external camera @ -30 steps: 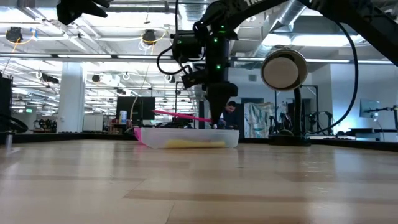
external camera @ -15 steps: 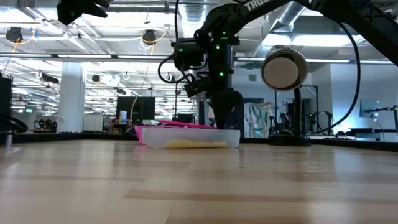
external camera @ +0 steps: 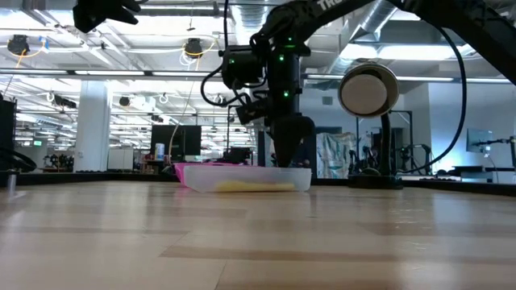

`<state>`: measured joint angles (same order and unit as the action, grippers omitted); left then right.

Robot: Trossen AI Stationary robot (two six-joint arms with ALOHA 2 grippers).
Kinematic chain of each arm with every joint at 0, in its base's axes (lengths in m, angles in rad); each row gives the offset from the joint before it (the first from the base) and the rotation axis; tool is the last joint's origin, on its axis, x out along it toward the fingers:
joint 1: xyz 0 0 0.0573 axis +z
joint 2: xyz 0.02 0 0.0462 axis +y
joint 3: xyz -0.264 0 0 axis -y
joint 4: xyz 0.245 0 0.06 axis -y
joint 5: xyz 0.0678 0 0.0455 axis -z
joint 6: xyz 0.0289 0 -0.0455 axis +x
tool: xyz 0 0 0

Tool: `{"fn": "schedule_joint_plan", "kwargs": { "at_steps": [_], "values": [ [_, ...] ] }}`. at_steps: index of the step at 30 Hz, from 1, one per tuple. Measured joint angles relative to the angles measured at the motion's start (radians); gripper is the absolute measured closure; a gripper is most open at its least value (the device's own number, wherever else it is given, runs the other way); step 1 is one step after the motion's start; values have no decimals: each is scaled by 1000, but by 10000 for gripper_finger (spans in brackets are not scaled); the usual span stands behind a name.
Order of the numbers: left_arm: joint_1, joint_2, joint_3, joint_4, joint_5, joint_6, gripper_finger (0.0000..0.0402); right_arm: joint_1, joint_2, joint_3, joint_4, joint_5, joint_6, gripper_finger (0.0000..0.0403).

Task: Pick & place school supplies into a supply box
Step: Put the pink pencil into the pink supply box, then move the pink supply box to the center of the table

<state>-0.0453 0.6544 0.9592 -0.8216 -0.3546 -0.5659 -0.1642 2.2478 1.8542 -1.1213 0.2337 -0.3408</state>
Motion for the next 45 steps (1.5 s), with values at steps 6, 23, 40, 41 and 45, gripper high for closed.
{"fn": "schedule_joint_plan", "kwargs": {
  "at_steps": [6,23,40,41,45],
  "values": [
    [0,0,0,0,1,2,284,0,-2,7,-3,12,40,294],
    [0,0,1,-16,-19,24,284,53,-7,505,-166,-85,108,280],
    [1,-12,1,324,120,598,284,127,-381,456,67,-184,293,281],
    [1,-18,1,323,164,619,284,132,-386,455,66,-184,298,281],
    [1,-56,1,304,261,654,284,155,-399,455,62,-187,315,281]
  ]
}}
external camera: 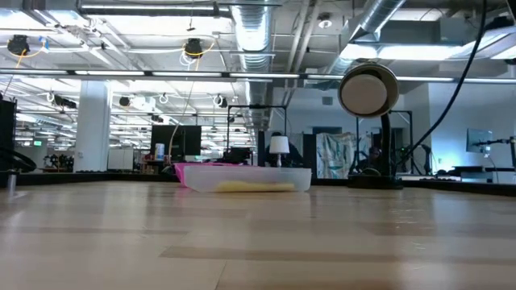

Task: Pick & place school supplies into a supply box
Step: Move the pink supply box to the center of the table

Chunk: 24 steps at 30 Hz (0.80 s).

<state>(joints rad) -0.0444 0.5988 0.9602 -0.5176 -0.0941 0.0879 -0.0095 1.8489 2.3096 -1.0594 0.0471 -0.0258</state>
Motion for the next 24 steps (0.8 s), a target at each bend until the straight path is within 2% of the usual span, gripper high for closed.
{"fn": "schedule_joint_plan", "kwargs": {
  "at_steps": [8,13,16,24],
  "values": [
    [0,-130,0,-47,-52,-50,284,51,-84,-15,46,17,-31,281],
    [0,-158,0,-49,-43,-70,284,88,-208,-150,163,64,-21,281],
    [0,-156,0,-50,-37,-72,284,107,-312,-320,315,67,-30,281],
    [0,-127,-1,-48,-6,-26,284,102,-655,-961,793,67,109,281]
  ]
}}
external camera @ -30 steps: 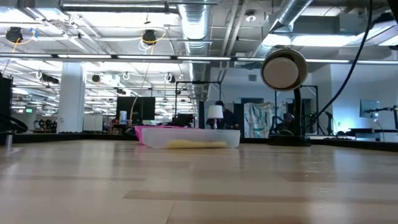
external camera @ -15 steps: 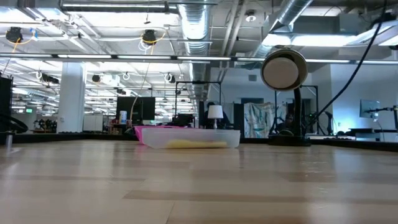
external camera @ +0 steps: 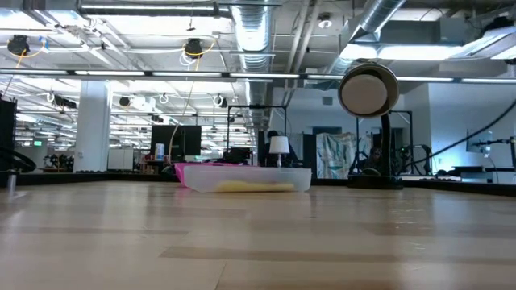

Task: Pick & place school supplies into a supply box
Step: Move the pink supply box to the center of the table

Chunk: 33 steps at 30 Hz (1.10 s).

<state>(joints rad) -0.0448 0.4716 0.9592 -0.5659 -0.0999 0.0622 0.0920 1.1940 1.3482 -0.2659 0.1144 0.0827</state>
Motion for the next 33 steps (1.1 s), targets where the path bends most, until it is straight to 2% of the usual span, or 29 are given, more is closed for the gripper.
{"fn": "schedule_joint_plan", "kwargs": {
  "at_steps": [5,8,20,27,33],
  "values": [
    [1,-21,-1,-4,-13,30,284,-6,-153,-298,268,0,42,281],
    [1,-69,-36,10,-15,30,284,0,-209,-421,353,23,55,281],
    [1,-464,-440,205,17,-76,284,-3,-419,-693,502,75,47,281],
    [0,-451,-514,252,24,-94,284,7,-538,-883,685,102,67,281],
    [0,-466,-523,280,-1,-93,284,21,-533,-948,734,121,142,281]
  ]
}}
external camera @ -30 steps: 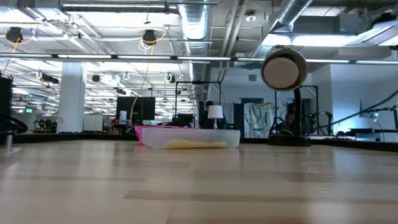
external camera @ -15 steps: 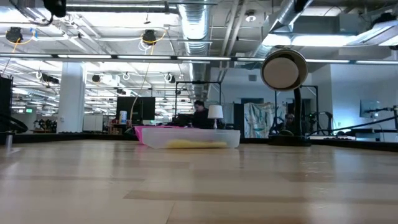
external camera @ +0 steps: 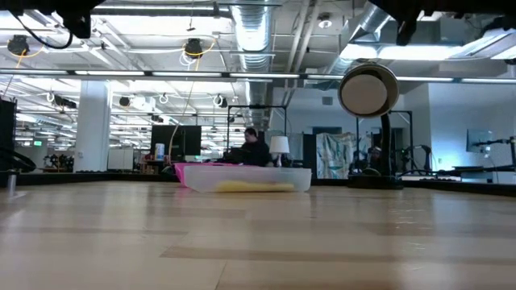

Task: Pick & place school supplies into a supply box
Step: Move the pink supply box to the center of the table

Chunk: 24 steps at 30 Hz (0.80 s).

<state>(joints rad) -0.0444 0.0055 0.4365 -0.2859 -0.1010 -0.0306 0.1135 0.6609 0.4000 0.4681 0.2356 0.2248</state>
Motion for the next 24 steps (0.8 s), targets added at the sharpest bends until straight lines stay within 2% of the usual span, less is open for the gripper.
{"fn": "schedule_joint_plan", "kwargs": {
  "at_steps": [4,8,11,14,16,18,20,24],
  "values": [
    [0,36,-1,44,-26,-21,284,-5,61,14,27,-1,29,281],
    [0,125,0,151,-23,-31,284,-20,134,84,34,-26,2,281],
    [0,211,31,149,-168,-82,284,-56,179,157,-28,-52,-12,281],
    [5,304,87,1,-416,-270,284,-102,225,239,-185,-36,34,281],
    [19,372,131,-116,-497,-399,284,-129,264,284,-255,-16,70,281],
    [41,437,172,-194,-491,-462,284,-144,310,317,-256,-17,81,281],
    [71,505,200,-218,-441,-483,284,-146,353,351,-249,-22,82,281],
    [133,692,242,-135,-276,-425,284,-139,455,415,-255,-29,81,281]
  ]
}}
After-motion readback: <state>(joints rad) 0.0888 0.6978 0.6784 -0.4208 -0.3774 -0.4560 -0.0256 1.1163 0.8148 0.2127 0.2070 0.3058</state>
